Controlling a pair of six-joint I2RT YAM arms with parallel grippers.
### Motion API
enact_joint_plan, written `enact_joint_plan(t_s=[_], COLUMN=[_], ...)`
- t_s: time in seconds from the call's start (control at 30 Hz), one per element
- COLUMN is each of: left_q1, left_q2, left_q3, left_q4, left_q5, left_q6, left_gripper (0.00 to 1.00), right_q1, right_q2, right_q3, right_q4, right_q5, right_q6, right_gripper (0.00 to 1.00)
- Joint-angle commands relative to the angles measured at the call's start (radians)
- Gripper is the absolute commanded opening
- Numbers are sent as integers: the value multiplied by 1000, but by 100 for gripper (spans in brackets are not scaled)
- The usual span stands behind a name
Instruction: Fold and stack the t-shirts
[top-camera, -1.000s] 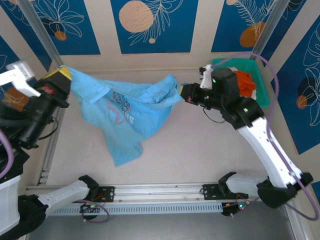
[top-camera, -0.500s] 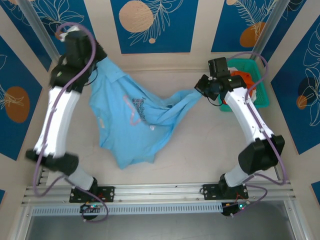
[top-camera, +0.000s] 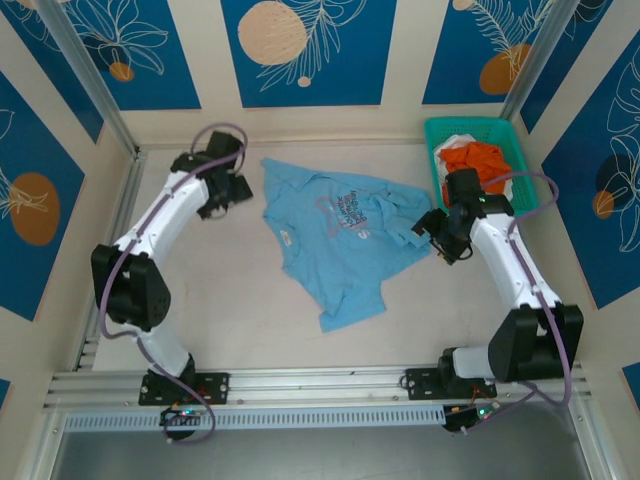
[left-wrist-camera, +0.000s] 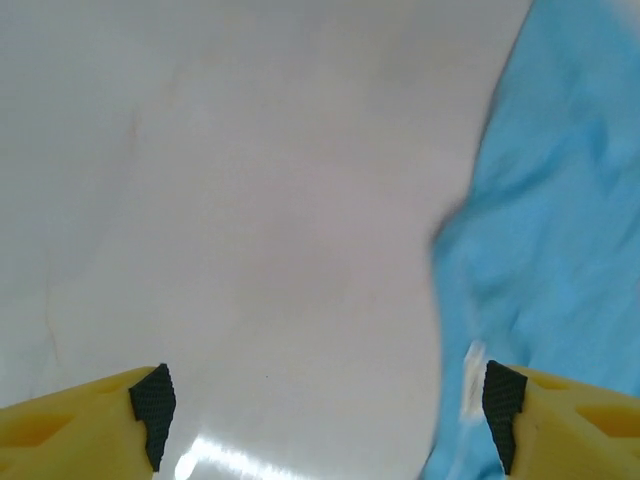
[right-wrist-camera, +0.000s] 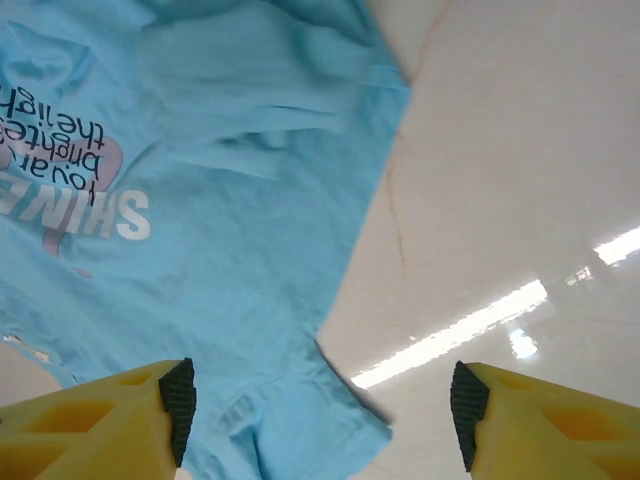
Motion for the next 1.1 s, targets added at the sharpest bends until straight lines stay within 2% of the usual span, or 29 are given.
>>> enact_joint_plan(t_s=[0.0, 0.13, 0.17, 0.33, 0.47, 0.6, 0.67, 0.7, 0.73, 0.8, 0.9, 1.07], left_q1=[-97, -252, -268, -294, -294, -295, -294, -292, -290, -273, -195, -4], left_q2=[-85, -26, 1, 97, 188, 273, 314, 338, 358, 372, 342, 233], left_q3=[-143, -161, -149, -170, -173, -154, -133, -114, -99, -86, -130, -186], left_q4=[78, 98, 85, 97, 154, 265, 282, 273, 254, 205, 169, 115], left_q5=[196, 248, 247, 199, 213, 278, 275, 264, 242, 173, 109, 34], left_q6=[34, 68, 66, 31, 20, 11, 11, 18, 25, 29, 44, 127], left_gripper=[81, 83, 83, 83, 80, 66, 59, 47, 29, 0, 0, 0], right_q1=[0, 4, 6, 23, 48, 61, 60, 59, 57, 53, 40, 33], right_q2=[-76, -67, -61, 0, 23, 25, 27, 28, 27, 27, 30, 48], right_q3=[-28, -76, -86, -119, -139, -146, -141, -137, -132, -121, -109, -101], right_q4=[-11, 13, 22, 55, 77, 82, 74, 71, 67, 59, 61, 79], right_q5=[-25, -57, -74, -123, -143, -156, -151, -147, -140, -128, -125, -134], right_q6=[-31, -47, -50, -54, -45, -33, -35, -37, -39, -43, -45, -40], right_gripper=[71, 70, 70, 70, 70, 70, 70, 70, 70, 70, 70, 70])
